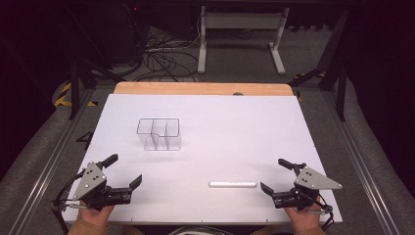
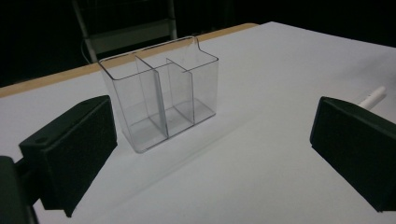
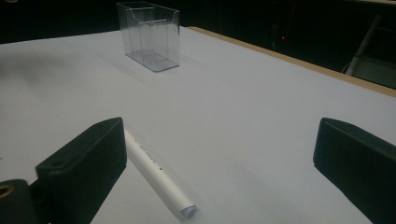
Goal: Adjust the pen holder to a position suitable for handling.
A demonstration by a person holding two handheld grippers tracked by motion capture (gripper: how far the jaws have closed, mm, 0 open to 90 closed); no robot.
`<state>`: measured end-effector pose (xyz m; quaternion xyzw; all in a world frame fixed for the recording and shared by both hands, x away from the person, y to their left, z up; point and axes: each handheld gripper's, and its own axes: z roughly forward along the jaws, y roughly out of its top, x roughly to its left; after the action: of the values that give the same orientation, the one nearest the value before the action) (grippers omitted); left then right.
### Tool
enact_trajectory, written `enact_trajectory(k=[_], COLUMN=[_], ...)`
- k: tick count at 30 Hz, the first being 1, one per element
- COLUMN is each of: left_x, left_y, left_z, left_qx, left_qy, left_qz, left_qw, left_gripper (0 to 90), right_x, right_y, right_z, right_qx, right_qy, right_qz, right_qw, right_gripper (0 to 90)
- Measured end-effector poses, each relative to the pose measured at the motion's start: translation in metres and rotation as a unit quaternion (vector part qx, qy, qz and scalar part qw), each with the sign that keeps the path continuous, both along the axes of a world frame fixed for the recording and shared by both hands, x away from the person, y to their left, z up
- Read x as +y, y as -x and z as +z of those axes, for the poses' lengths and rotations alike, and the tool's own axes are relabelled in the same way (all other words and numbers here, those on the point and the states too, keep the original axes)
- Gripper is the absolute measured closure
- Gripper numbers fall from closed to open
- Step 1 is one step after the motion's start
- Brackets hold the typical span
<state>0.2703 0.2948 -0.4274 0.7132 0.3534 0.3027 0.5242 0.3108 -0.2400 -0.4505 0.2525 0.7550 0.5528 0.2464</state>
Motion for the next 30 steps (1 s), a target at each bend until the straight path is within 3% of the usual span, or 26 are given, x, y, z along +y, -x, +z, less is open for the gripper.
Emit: enact_trajectory(k=[7,10,30], left_x=[-0.005,-0.007,-0.020], left_y=[-0.009,-0.017,-0.043], left_z=[0.005,0.008,0.028], left_qx=[0.015,0.029,0.025], left_qy=[-0.001,0.010,-0.003], left_qz=[-0.020,-0.026,-0.040], left_qw=[0.9997,0.9992,0.9989], left_gripper=[1.4,1.4,1.4], right_x=[-0.001,-0.001,-0.002], right_y=[0.004,0.005,0.007], right_z=[-0.002,-0.003,-0.006], right_qx=[0.004,0.006,0.012], right_qy=[0.002,0.006,0.012], right_qz=[-0.004,-0.003,-0.005], right_qw=[1.0000,1.0000,0.9998], right_gripper=[3.2,3.3,3.4])
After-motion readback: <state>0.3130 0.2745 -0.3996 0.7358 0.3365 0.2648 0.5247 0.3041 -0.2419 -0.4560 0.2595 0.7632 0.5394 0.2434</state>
